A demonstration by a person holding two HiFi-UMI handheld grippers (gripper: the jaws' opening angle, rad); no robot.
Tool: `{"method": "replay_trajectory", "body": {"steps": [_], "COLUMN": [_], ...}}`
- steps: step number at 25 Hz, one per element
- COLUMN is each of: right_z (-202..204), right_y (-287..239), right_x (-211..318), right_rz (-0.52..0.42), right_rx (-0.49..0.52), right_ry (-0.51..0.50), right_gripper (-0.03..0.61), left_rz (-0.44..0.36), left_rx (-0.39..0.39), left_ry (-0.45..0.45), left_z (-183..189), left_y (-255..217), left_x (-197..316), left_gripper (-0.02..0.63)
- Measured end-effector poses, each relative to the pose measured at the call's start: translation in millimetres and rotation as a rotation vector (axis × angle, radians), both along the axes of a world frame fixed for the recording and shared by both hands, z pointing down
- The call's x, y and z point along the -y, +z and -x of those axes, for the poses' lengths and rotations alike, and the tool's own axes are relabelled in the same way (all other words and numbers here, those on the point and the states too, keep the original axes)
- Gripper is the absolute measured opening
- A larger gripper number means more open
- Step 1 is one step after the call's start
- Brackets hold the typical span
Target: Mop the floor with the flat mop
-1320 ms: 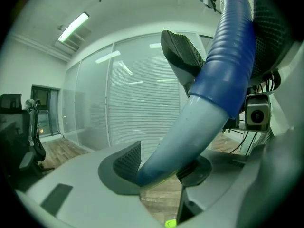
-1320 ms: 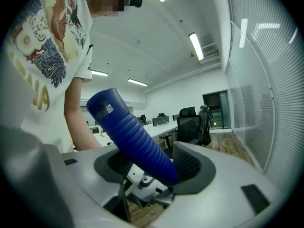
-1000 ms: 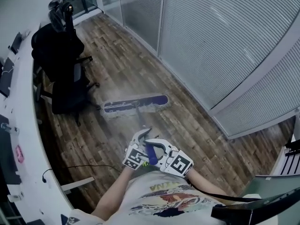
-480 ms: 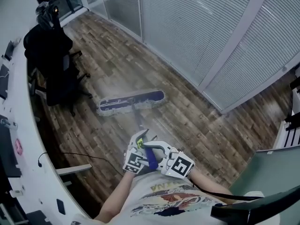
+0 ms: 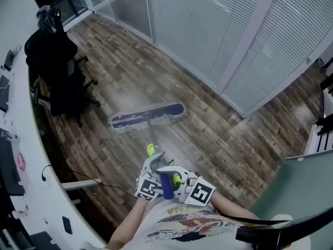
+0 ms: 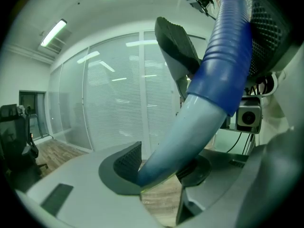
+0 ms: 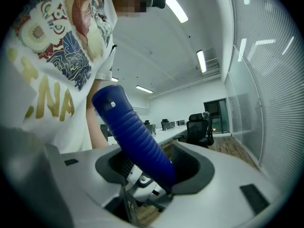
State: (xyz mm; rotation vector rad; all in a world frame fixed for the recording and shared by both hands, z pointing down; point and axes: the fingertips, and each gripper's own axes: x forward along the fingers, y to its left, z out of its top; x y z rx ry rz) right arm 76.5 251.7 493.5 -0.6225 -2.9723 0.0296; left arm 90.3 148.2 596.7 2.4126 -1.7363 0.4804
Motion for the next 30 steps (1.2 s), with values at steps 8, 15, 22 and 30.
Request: {"method": "replay_trajectory", "body": {"steps": [8,15,22,30], "right_z": [26.8,116.8,257.2,369.4], "right_y": [1.3,16.9,5.3,4.0], "right_x": [36.4,80.8,169.0,255.8], "right_rz": [0.012,-0.005,-0.029,-0.035], "right_rx": [-0.002,-0.027,-0.001,0.04], "right_ry": [-0.009,-0.05,-0.04,-0.037], "right_gripper": [0.225,0.229,0.23,0.23], "left_rz": [-0.053,-0.021,-0.027,-0.035], "left_rx": [-0.009,-0.005,-0.031,-0.024], "left_ry": [0.017,0.024,-0.002,-0.01], "left_z": [27.7,116.4,255.3,367.2], "left_y": [-6.5,13.1,0.1,0.4], "left_x": [34.4,83.2,172.5,260.5], "left_gripper": [0.16,0.16,0.16,0.16]}}
